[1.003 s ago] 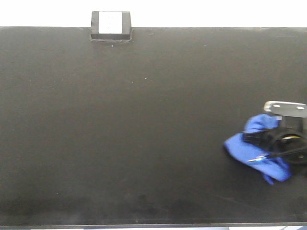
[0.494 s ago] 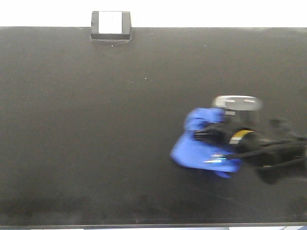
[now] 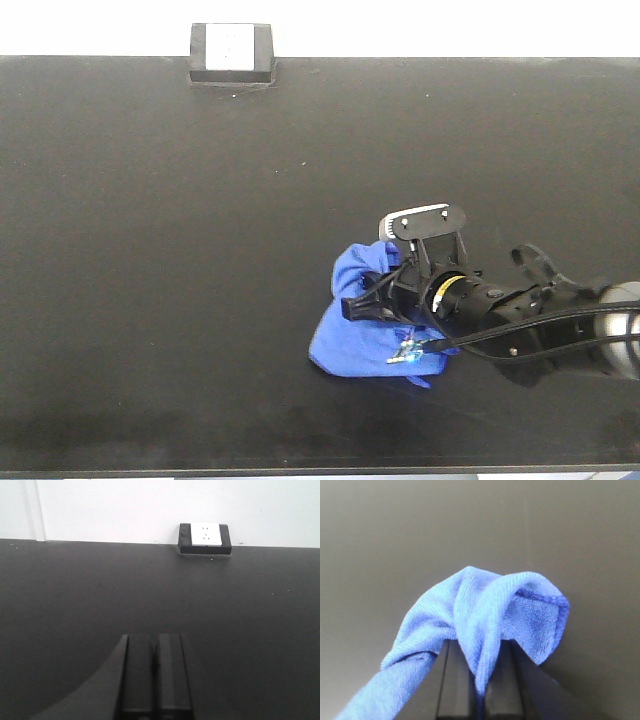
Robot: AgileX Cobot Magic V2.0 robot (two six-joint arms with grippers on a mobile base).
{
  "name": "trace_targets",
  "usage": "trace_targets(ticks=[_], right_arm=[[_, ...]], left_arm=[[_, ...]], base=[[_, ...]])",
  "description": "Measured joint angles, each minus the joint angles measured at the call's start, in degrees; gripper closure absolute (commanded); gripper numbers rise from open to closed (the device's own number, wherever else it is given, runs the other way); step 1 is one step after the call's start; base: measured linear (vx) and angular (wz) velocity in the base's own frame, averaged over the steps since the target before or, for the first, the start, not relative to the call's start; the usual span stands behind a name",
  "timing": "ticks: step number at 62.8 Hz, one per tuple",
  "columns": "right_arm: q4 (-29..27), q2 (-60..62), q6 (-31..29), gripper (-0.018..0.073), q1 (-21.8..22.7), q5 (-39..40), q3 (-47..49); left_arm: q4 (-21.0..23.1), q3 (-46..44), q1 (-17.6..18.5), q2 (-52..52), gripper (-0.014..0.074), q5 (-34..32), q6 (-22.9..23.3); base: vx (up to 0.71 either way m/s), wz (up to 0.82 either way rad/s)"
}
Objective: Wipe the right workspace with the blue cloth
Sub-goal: 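Wipe the cloth back and forth across the counter with the right gripper, then open the right gripper, release the cloth, and lift away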
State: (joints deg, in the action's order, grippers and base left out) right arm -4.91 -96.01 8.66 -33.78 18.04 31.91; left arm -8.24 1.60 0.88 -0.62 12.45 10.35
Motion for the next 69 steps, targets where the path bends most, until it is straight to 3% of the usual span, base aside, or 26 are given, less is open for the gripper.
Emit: trace_targets(ticks=[10, 19, 30, 49, 69], right_arm=[[-0.3, 2.2, -7.1, 0.0143, 0.3, -4.5, 0.0], [-1.4, 6.2, -8.7, 0.0043, 0.3, -7.9, 0.0], [-1.5, 15.9, -9.4, 0.0036, 0.3, -12.3, 0.0], [-1.4, 41.2, -10.2, 0.0036, 0.3, -28.2, -0.2], [-1.4, 57.1, -10.3, 0.0036, 0.3, -32.0, -0.2]], left_arm=[[0.0, 0.0, 0.0, 0.0, 0.0602, 0.0, 0.0], [0.0, 0.0, 0.0, 0.0, 0.0602, 0.0, 0.0], [0.0, 0.0, 0.0, 0.0, 0.0602, 0.0, 0.0], [0.0, 0.0, 0.0, 0.0, 0.0602, 0.0, 0.0], [0.0, 0.0, 0.0, 0.0, 0.0602, 0.0, 0.0]], base=[[0.00, 0.00], [0.00, 0.00], [0.00, 0.00], [0.00, 0.00], [0.00, 0.00]])
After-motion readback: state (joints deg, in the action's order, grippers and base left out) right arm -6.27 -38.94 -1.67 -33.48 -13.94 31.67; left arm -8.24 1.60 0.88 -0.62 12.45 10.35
